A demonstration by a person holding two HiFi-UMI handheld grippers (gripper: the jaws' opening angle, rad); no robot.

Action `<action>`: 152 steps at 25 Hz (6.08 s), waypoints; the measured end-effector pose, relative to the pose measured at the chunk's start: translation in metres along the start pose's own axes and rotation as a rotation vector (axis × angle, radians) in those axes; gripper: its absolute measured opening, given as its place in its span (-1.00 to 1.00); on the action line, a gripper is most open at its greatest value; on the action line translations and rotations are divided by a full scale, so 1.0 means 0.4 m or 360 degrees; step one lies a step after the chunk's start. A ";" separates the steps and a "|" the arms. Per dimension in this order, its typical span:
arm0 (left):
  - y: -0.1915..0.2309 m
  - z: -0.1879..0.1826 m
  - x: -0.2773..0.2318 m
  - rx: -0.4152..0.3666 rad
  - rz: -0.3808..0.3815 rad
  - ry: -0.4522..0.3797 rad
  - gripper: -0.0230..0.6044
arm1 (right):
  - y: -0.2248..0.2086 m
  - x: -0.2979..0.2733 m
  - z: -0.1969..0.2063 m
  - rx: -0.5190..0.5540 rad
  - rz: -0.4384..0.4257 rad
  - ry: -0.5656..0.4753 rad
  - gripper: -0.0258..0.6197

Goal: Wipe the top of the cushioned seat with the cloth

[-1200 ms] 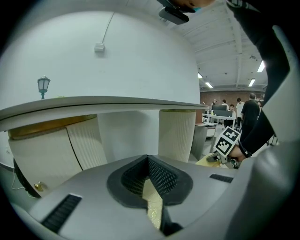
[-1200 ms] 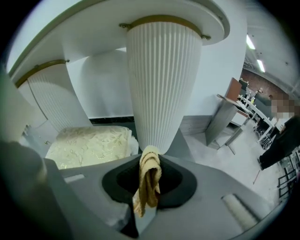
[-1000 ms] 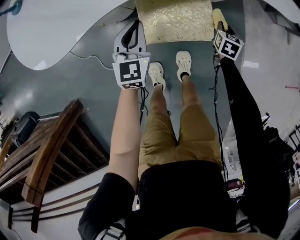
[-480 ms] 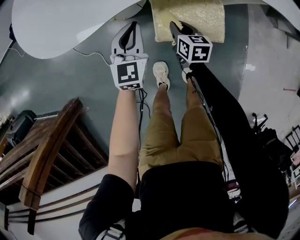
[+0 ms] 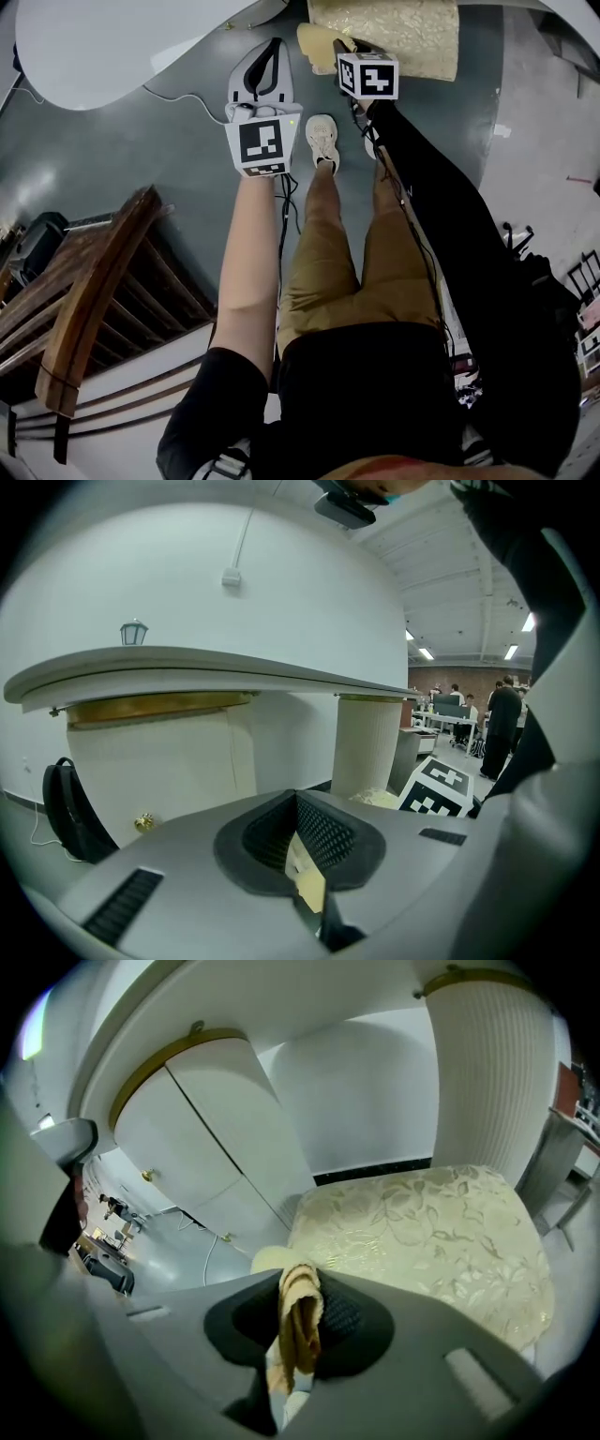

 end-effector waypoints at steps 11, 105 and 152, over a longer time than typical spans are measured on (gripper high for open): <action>-0.114 -0.076 -0.087 -0.0023 0.0064 -0.0024 -0.91 | -0.333 0.125 -0.089 -0.0103 0.0270 -0.0103 -0.74; -0.419 -0.159 -0.200 -0.0112 0.0229 -0.0030 -0.91 | -0.850 0.380 -0.084 -0.0187 0.0650 -0.0306 -0.74; -0.124 0.028 0.099 -0.0023 0.0024 0.0000 -0.91 | -0.097 0.072 0.140 0.0290 -0.0072 -0.0004 -0.74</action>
Point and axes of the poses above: the fingertips, and each gripper's own axes: x backward along the fingers, y to its left, z out of its underside, the point moved 9 cm from there along x, backward along the fingers, and after that the axes turned 13 degrees about -x, right-handed, at the moved point
